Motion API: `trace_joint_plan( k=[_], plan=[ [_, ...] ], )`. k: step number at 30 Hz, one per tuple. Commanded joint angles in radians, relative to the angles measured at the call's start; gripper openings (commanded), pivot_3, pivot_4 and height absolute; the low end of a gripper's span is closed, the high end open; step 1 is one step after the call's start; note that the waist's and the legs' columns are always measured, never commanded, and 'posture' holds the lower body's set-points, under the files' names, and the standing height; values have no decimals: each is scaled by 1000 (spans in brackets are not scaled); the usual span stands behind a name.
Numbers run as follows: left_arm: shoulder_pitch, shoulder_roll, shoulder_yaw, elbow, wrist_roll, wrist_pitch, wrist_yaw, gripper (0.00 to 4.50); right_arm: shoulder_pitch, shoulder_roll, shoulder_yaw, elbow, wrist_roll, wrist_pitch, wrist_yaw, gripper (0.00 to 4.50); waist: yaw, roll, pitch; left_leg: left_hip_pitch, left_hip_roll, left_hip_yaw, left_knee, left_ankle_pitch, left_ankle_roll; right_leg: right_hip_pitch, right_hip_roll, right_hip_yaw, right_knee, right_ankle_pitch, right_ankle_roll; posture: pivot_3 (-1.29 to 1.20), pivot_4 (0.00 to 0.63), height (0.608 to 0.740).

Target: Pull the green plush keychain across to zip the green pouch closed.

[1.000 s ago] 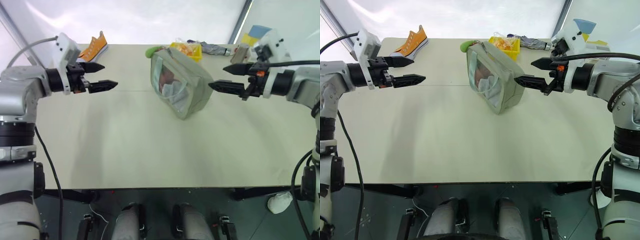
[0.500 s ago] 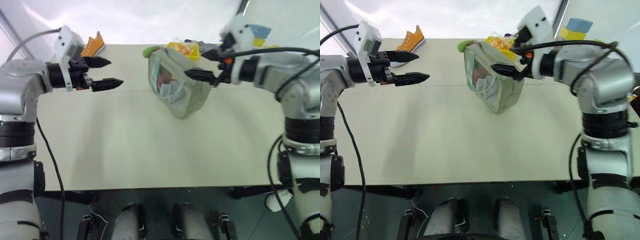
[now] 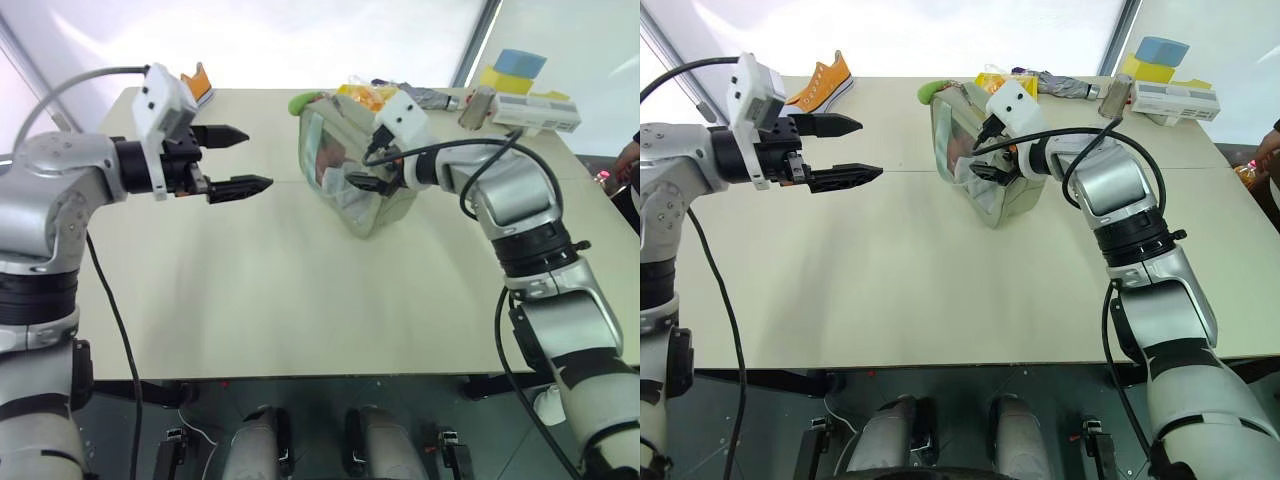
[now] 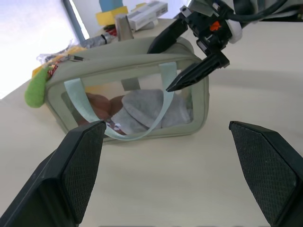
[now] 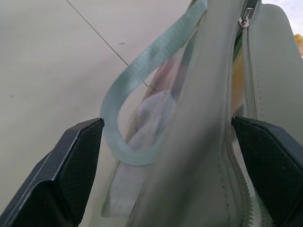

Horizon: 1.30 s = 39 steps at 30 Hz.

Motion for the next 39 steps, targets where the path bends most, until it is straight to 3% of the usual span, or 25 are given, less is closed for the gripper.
trace_joint_plan(
  k=[1,6,10,14,18,24,27,30,39],
  plan=[
    [-3,20,37,-38,-19,2,22,4500,-36,6,-13,7,-28,-46,33,2663,0,0,0,0,0,0,0,0,0,0,0,0,0,0,0,0,150,740],
    [-3,38,40,-22,-13,-8,31,4500,-36,21,-27,23,-41,-129,80,52,0,0,0,0,0,0,0,0,0,0,0,0,0,0,0,0,150,740],
    [5,106,64,31,3,-22,16,4500,2,-49,-17,8,-60,-443,254,52,0,0,0,0,-1,0,0,0,0,0,0,0,0,0,0,0,150,740],
    [33,171,91,45,-11,-19,-11,4500,34,-103,-54,12,6,-550,439,52,0,0,0,0,-1,0,-1,0,0,0,0,0,-1,0,0,0,150,740],
    [85,209,114,11,-23,-10,-19,4500,108,-128,-95,-73,119,-531,593,52,3,0,0,0,0,0,0,0,0,0,0,0,0,0,0,0,150,740],
    [96,198,115,-20,-47,3,1,4500,211,-104,-79,-194,118,-506,599,52,3,0,0,1,0,0,0,0,0,1,0,0,0,0,0,0,150,740],
    [114,209,111,-12,-45,-4,-5,4500,223,-126,-100,-220,135,-439,604,1146,1,0,0,1,0,0,0,0,0,1,0,0,0,0,0,0,150,740],
    [144,229,116,1,-26,-27,-9,4500,209,-191,-154,-274,162,-331,590,2625,3,0,0,1,0,0,0,0,0,1,0,0,0,0,0,0,150,740],
    [268,259,188,-39,-47,-2,6,4500,331,-327,-262,-543,286,-51,526,2625,5,0,0,1,1,-1,0,0,0,1,0,0,-1,0,0,0,150,740]
  ],
)
